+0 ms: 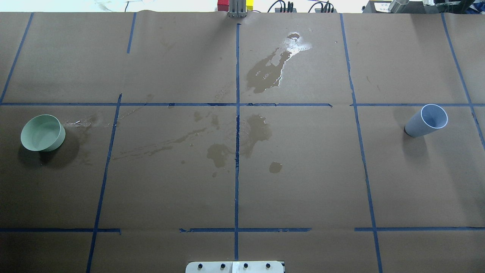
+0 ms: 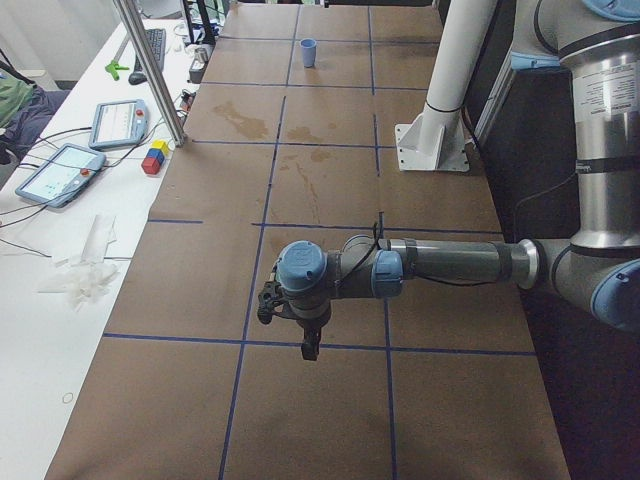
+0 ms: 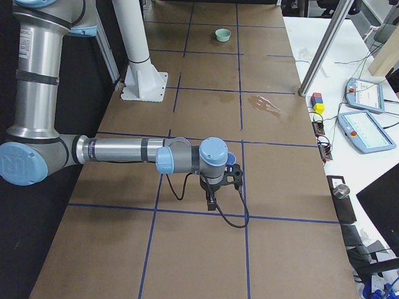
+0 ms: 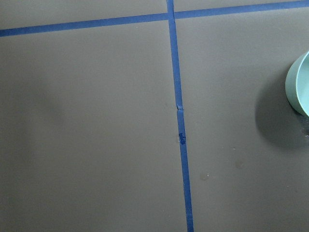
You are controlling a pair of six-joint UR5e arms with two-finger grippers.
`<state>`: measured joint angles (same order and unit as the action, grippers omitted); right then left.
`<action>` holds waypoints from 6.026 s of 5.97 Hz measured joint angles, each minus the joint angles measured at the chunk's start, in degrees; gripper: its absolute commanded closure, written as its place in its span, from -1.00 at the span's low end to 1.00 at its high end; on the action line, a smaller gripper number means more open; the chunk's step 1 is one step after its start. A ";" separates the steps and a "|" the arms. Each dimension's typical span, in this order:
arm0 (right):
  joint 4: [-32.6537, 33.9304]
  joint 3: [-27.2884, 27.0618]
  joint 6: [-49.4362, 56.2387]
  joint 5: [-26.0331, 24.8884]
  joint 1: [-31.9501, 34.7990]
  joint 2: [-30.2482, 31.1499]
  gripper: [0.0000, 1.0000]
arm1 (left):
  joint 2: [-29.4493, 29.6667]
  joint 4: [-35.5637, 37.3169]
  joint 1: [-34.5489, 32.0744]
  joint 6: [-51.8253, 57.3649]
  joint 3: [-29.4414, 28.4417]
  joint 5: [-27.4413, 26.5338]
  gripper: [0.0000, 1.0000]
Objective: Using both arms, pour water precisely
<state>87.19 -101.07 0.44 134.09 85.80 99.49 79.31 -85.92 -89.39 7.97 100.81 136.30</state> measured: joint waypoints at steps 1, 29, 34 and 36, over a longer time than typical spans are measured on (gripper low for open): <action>0.00 0.00 -0.03 0.16 -0.22 0.00 -1.00 | -0.05 0.12 0.21 0.02 -0.02 0.04 -1.00; -4.37 -0.50 0.03 0.93 -0.59 -0.02 -1.00 | 35.23 -36.77 40.39 -74.45 -10.98 -7.65 1.00; -4.48 -0.38 0.09 1.61 -0.64 -0.09 -1.00 | 53.24 -26.39 54.72 -82.56 -20.62 -21.48 0.88; -4.48 -0.35 0.02 1.64 -0.64 -0.09 -1.00 | 53.96 -26.47 56.13 -82.65 -22.42 -22.71 -0.03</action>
<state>82.71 -101.43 0.46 135.73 85.17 99.40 133.27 -112.39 -33.26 -74.67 78.39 113.60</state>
